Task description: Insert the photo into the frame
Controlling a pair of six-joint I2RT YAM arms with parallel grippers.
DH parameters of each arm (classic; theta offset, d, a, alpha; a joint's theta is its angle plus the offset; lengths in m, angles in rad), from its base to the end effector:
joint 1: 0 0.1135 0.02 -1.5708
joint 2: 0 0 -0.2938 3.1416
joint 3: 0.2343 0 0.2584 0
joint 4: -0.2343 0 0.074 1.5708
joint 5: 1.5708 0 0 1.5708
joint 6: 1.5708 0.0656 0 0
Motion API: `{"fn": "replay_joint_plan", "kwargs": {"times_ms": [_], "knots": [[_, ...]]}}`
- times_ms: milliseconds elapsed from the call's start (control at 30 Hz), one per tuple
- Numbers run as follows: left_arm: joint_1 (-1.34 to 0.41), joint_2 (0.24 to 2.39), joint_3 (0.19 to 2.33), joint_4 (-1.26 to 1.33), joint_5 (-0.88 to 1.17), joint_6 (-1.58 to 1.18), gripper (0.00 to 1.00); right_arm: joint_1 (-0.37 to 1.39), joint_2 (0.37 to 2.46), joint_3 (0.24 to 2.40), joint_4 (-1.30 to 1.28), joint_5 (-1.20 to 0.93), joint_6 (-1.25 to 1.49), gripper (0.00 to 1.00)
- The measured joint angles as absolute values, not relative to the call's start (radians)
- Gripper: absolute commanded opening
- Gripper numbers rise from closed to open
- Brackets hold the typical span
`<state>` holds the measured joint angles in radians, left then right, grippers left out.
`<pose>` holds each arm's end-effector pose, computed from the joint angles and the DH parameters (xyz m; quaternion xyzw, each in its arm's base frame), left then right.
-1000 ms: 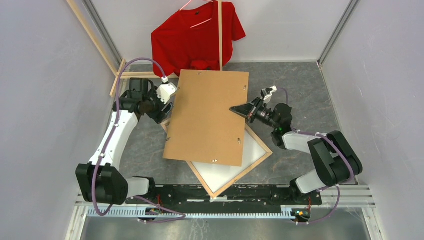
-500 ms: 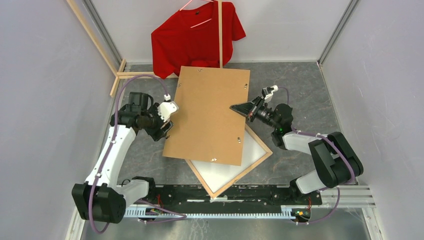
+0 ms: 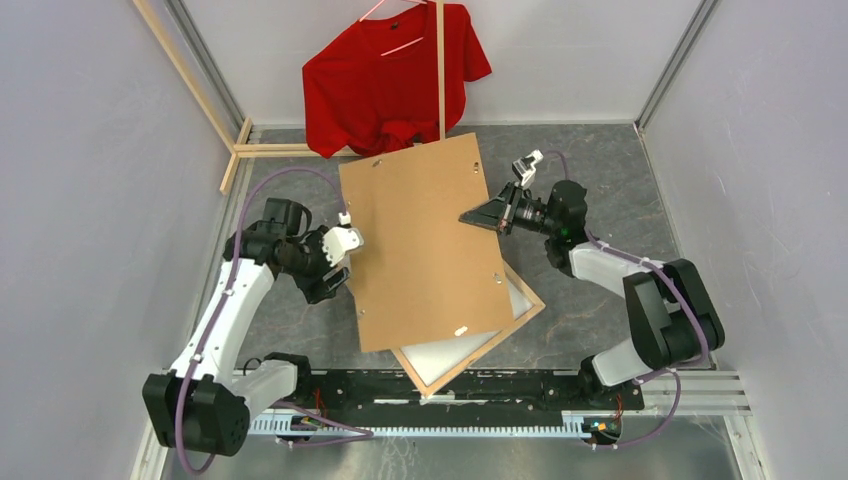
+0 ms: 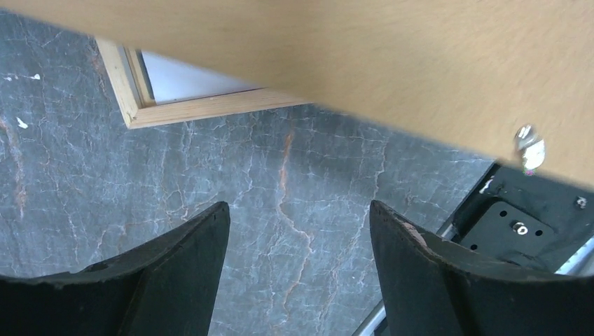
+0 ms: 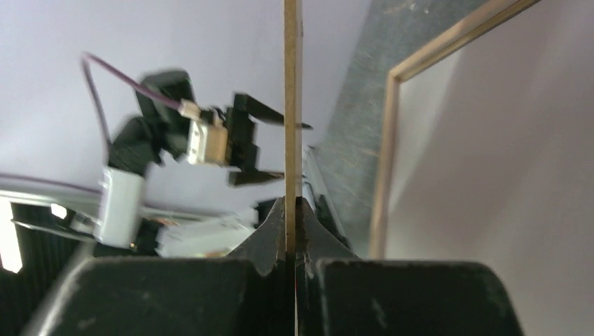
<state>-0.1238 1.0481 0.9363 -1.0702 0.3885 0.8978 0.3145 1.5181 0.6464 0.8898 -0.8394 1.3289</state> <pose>0.1764 -0.0470 0.2750 0.5032 0.8216 -0.1039 0.2470 0.2987 0.1485 0.2552 0.0567 0.7005 0.6716 0.2346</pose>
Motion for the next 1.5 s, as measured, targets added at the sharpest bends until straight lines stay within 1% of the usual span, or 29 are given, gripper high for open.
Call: {"fn": "replay_joint_plan", "kwargs": {"times_ms": [100,233,400,600,900,1100,1500], "knots": [[-0.109,1.096,0.957,-1.070,0.369,0.930,0.80,0.291,1.491,0.739,0.641,-0.920,1.147,0.00],[-0.061,1.165,0.992,-1.045,0.342,0.957,0.80,0.255,1.486,0.836,0.403,-0.979,0.942,0.00],[-0.013,1.233,0.999,-0.971,0.307,0.968,0.79,0.215,1.507,0.902,0.208,-1.039,0.768,0.00],[-0.001,1.292,0.998,-0.895,0.290,0.969,0.79,0.200,1.596,1.001,-0.020,-1.068,0.594,0.00],[0.027,1.335,0.972,-0.805,0.292,0.988,0.78,0.166,1.679,1.063,-0.169,-1.100,0.503,0.00],[0.027,1.352,0.940,-0.745,0.298,1.002,0.77,0.162,1.754,1.148,-0.270,-1.098,0.457,0.00],[0.027,1.416,0.793,-0.525,0.251,1.015,0.77,0.164,1.769,1.178,-0.319,-1.097,0.432,0.00]]}}
